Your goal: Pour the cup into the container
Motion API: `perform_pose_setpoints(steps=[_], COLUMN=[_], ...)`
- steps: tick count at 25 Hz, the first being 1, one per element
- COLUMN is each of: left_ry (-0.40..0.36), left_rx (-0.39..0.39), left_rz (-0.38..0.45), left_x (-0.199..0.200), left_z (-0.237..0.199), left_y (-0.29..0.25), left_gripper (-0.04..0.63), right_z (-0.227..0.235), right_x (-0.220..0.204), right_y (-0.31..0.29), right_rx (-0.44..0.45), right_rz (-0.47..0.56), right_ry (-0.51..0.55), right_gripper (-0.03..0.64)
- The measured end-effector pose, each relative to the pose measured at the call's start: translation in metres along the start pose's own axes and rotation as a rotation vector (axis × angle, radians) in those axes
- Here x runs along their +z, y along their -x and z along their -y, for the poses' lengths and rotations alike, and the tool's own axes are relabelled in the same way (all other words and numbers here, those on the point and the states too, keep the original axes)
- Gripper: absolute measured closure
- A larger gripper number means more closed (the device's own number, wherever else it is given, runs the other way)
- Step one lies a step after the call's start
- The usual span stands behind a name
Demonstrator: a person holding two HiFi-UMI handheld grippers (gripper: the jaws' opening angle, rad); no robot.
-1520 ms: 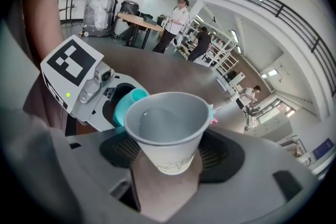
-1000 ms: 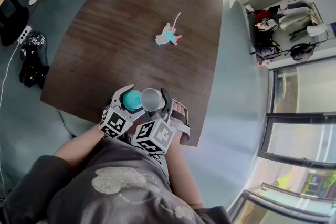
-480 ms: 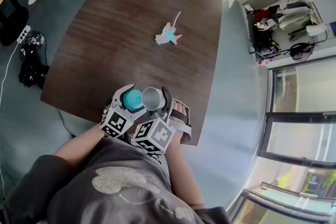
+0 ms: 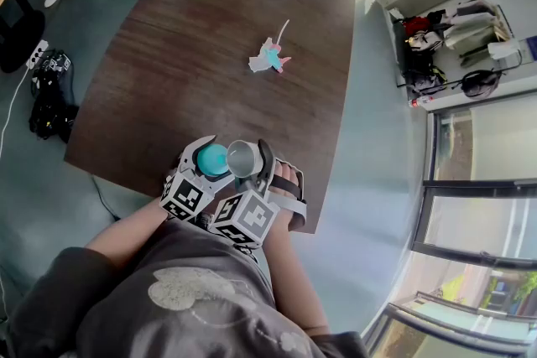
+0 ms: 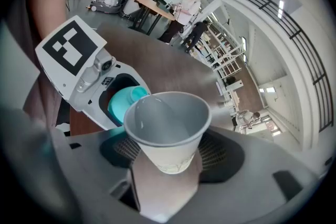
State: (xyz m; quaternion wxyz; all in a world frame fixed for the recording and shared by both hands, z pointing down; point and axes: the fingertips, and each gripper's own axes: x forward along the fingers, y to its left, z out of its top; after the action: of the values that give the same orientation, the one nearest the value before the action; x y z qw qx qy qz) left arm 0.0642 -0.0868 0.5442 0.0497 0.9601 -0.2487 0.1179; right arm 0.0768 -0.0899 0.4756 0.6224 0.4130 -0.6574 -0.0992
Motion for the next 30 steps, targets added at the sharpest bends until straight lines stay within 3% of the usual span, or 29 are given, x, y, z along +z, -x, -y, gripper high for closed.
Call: perform_pose_setpoints(steps=[30], left_ry=[0.002], left_rx=[-0.007], left_rz=[0.005], left_x=[0.0005], left_z=[0.0002], left_y=[-0.0014], left_gripper=[0.187], right_z=[0.0061], right_x=[0.0014], right_y=[0.0016], right_rx=[-0.043], right_rz=[-0.036], right_ry=[0.090], right_gripper=[0.308])
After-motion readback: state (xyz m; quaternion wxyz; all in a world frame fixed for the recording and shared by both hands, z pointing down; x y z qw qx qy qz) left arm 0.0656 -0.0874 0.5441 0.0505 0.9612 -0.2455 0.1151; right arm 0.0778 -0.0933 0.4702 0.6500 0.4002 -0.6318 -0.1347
